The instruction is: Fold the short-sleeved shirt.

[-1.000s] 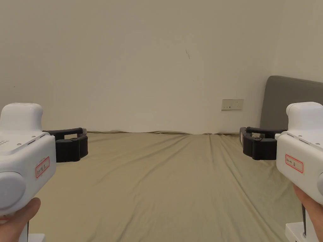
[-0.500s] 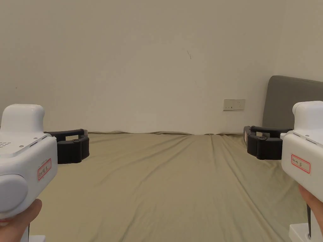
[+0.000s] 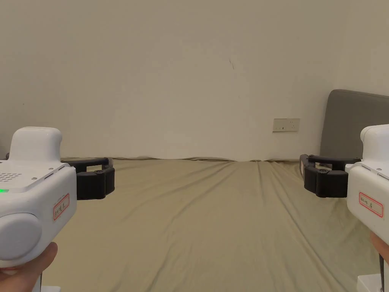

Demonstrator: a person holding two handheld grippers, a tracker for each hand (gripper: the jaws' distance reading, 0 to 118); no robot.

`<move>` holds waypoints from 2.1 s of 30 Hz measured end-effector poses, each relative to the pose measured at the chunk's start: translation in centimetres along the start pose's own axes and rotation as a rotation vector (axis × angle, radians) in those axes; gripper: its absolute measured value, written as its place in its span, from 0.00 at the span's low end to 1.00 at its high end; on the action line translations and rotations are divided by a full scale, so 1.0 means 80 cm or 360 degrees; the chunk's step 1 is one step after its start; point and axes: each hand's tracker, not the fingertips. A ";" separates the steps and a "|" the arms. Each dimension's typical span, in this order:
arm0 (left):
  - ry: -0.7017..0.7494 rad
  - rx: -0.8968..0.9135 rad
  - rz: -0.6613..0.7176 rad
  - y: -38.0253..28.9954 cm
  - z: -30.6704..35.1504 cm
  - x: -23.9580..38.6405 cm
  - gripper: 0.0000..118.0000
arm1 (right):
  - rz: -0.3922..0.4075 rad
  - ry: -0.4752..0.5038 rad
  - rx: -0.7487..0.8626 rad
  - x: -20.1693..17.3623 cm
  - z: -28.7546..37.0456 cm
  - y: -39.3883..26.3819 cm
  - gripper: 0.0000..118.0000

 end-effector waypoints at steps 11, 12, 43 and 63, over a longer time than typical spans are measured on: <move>-0.0004 -0.0009 -0.0034 -0.007 -0.004 0.003 1.00 | -0.0017 0.0011 -0.0035 0.001 -0.002 -0.003 1.00; -0.0005 -0.0015 -0.0036 -0.007 -0.005 0.003 1.00 | -0.0015 0.0030 -0.0038 0.001 -0.002 -0.003 1.00; -0.0029 0.0042 0.0151 -0.003 0.003 -0.011 1.00 | 0.0029 -0.0056 -0.0067 -0.004 -0.010 -0.013 1.00; -0.0064 -0.0054 0.0156 -0.018 -0.009 -0.001 1.00 | -0.0111 0.0118 -0.0132 -0.003 -0.017 -0.017 1.00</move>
